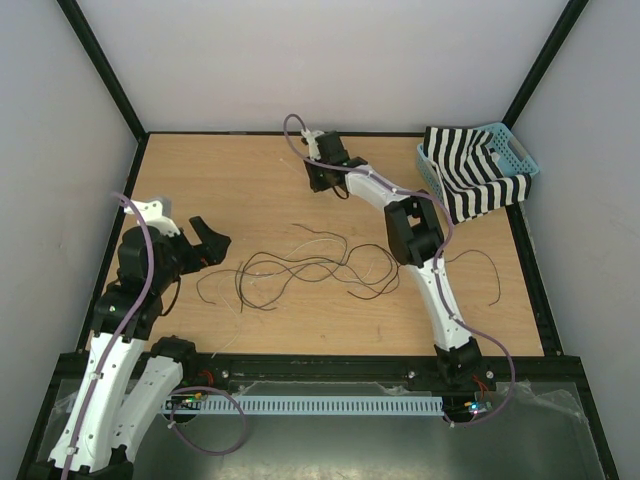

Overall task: Zip-tie the wires
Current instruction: Move the ribbon to the center of the board.

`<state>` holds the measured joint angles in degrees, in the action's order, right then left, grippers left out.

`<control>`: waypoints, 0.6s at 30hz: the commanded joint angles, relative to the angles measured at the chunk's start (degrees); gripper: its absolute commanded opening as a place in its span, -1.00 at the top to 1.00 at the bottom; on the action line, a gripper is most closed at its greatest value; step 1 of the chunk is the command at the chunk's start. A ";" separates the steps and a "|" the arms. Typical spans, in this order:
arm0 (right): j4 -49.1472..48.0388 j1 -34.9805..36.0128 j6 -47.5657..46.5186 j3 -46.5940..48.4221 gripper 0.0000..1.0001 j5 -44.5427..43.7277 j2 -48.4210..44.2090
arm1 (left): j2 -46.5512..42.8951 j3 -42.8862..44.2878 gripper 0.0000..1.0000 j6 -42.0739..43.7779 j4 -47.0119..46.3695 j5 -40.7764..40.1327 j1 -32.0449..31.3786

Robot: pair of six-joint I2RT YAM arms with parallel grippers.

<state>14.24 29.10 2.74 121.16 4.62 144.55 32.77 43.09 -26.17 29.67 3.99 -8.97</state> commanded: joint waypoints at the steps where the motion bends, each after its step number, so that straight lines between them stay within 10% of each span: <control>1: 4.76 0.30 -1.45 -6.26 0.37 -1.47 -2.63 | 0.07 1.13 -0.98 0.46 1.02 -1.36 -0.14; 7: 4.47 0.33 -2.66 -13.41 0.83 -3.70 -7.07 | 1.32 2.17 -0.98 0.60 1.06 -1.42 -0.01; 18: -3.02 0.26 -2.88 -35.96 0.97 -3.30 -20.22 | 14.57 8.61 -0.98 0.71 0.76 3.96 0.07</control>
<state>9.17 29.17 -0.03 93.08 1.32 127.28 42.57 48.45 -26.15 31.18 4.99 -8.97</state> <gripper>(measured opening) 0.024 0.988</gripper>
